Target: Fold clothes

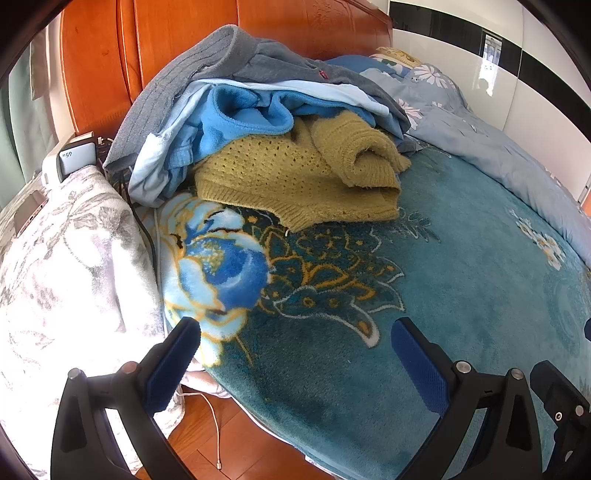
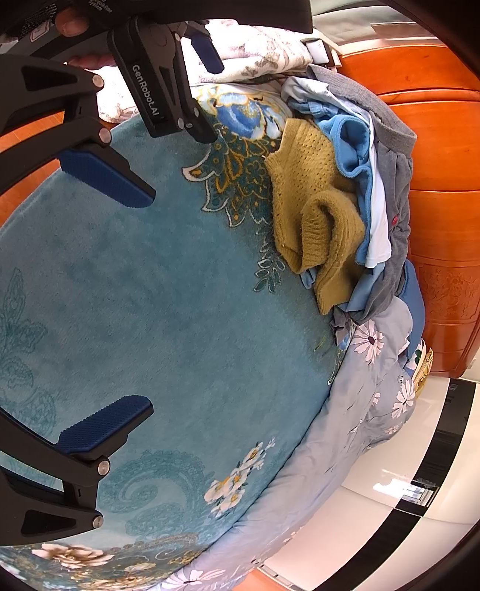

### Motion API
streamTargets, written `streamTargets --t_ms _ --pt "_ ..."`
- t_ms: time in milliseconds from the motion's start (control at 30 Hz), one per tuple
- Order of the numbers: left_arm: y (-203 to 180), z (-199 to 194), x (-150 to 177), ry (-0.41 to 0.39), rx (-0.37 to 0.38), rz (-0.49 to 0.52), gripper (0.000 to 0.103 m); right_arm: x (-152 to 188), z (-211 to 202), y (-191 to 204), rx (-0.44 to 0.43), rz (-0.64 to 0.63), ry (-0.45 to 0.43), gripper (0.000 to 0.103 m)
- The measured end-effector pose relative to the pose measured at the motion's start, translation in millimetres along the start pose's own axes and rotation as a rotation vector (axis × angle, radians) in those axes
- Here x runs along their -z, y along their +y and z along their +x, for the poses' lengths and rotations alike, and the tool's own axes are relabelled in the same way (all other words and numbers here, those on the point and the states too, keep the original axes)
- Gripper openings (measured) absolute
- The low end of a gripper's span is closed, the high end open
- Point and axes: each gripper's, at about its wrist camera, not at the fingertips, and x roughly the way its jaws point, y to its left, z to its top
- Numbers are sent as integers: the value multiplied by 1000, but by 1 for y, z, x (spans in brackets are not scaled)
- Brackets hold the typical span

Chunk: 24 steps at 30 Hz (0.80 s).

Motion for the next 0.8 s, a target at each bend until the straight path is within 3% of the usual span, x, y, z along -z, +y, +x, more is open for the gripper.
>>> streamTargets --t_ms 400,533,800 --pt "0 -2 -1 -41 39 6 103 1 1 -4 -14 20 -5 103" --pt "1 -3 -7 -74 69 20 103 1 3 -10 -91 68 3 103" --pt "8 -8 -40 -148 82 41 103 1 -1 -22 -138 151 -41 103"
